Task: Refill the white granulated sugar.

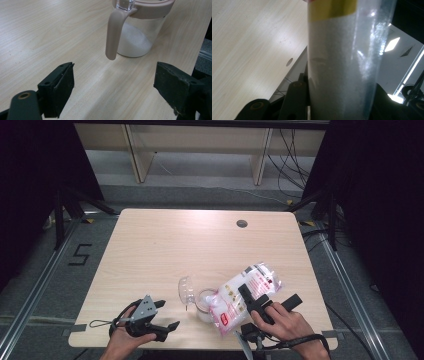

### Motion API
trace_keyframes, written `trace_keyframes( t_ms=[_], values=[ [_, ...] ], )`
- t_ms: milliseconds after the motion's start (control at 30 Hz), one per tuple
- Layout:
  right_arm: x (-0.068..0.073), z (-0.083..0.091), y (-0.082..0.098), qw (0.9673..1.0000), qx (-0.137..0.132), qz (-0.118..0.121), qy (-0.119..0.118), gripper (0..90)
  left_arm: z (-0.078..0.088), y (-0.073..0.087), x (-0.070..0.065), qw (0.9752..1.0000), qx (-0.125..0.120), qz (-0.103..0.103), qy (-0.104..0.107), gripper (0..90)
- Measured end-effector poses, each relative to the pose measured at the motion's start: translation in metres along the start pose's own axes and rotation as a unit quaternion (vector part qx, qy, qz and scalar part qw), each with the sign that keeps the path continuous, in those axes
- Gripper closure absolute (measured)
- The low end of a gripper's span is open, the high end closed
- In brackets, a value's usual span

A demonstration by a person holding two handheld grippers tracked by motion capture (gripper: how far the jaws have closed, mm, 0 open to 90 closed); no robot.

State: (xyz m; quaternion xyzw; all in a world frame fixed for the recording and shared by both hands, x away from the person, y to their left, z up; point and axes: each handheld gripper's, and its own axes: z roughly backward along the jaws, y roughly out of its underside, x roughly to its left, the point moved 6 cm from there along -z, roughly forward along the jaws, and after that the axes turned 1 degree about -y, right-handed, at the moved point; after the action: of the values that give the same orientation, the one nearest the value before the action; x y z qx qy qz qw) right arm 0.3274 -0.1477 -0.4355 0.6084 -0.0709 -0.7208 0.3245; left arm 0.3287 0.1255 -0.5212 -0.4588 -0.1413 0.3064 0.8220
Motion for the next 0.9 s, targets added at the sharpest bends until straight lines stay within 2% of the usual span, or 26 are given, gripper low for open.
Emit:
trace_keyframes(
  t_ms=[233,300,400,433,500,533,567,633,800,867,900],
  values=[
    [0.0011,-0.0001,0.0030,1.0000,0.001,-0.001,-0.004,69.9,-0.0002,-0.0002,0.0009,1.0000,-0.003,-0.003,-0.003,16.1],
    [0.0014,0.0001,0.0030,1.0000,0.002,0.003,-0.003,69.9,0.0009,-0.0007,0.0024,0.9998,0.001,-0.017,-0.003,16.1],
    [0.0011,0.0001,0.0036,1.0000,0.002,0.000,-0.004,69.9,0.0006,-0.0007,0.0022,0.9999,-0.001,-0.016,-0.003,16.1],
    [0.0011,0.0004,0.0041,1.0000,0.003,-0.001,-0.003,69.9,0.0012,-0.0003,0.0004,1.0000,0.002,-0.002,-0.004,16.1],
    [0.0005,0.0010,0.0050,1.0000,0.002,-0.002,-0.001,69.9,0.0013,-0.0009,0.0020,0.9999,0.001,-0.017,-0.003,16.1],
    [0.0003,0.0016,0.0057,1.0000,0.004,0.002,-0.003,69.9,0.0015,0.0002,0.0011,1.0000,0.005,-0.003,-0.008,16.1],
    [0.0007,0.0013,0.0057,1.0000,0.004,-0.002,-0.001,70.0,0.0002,-0.0002,0.0012,1.0000,-0.001,-0.006,-0.002,16.1],
    [0.0013,0.0015,0.0066,1.0000,0.005,-0.003,-0.003,70.0,-0.0003,-0.0002,-0.0006,1.0000,-0.002,0.002,0.000,16.1],
    [0.0010,0.0017,0.0085,1.0000,0.006,-0.004,-0.001,70.0,0.0010,-0.0006,0.0030,0.9999,0.000,-0.014,-0.005,16.1],
    [0.0008,0.0022,0.0092,1.0000,0.006,-0.006,-0.001,70.0,0.0009,-0.0008,0.0027,0.9999,-0.002,-0.014,-0.004,16.1],
    [0.0009,0.0024,0.0094,1.0000,0.007,-0.007,-0.001,70.0,0.0010,-0.0002,0.0008,1.0000,-0.001,0.002,-0.006,16.1]
  ],
)
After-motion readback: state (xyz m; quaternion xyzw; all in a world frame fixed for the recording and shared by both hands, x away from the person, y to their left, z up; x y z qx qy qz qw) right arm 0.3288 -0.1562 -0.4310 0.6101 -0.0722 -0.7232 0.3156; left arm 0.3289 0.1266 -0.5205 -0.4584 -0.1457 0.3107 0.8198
